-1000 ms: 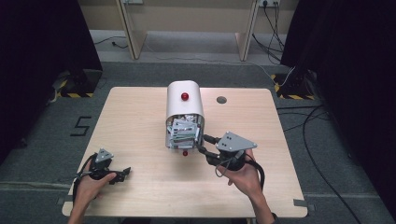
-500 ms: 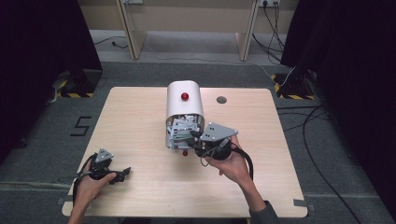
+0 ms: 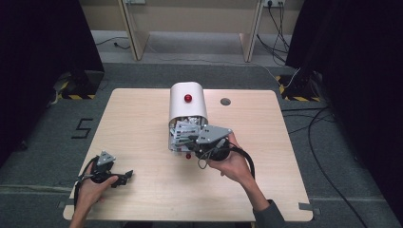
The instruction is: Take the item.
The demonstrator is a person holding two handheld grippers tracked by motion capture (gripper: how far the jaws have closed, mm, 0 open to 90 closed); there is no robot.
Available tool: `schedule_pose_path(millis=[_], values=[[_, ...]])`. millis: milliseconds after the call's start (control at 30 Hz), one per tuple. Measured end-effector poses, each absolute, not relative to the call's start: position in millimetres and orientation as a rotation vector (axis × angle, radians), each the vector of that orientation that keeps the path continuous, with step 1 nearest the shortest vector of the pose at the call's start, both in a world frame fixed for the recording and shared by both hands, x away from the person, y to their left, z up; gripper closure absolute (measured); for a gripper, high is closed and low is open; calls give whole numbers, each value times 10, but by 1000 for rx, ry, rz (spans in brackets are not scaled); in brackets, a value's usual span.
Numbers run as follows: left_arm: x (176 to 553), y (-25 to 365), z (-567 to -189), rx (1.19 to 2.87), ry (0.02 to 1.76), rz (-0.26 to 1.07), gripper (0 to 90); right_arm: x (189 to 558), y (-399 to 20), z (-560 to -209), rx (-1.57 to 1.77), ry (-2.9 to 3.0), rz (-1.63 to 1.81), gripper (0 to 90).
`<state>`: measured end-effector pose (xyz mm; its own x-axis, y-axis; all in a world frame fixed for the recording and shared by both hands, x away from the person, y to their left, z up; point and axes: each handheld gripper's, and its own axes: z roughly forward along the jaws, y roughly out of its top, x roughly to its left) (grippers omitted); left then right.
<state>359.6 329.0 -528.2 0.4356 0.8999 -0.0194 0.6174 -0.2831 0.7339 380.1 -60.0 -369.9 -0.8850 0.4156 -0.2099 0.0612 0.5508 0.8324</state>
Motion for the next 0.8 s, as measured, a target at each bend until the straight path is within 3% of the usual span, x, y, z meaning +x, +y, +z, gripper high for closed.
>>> schedule_pose_path(millis=[500,800], values=[[3596,3290,-5282,2012,1273,533,0,3826,-544,-3716,338,2420,1248,863],[3596,3290,-5282,2011,1273,533,0,3791,-579,-3568,306,2362,1294,871]])
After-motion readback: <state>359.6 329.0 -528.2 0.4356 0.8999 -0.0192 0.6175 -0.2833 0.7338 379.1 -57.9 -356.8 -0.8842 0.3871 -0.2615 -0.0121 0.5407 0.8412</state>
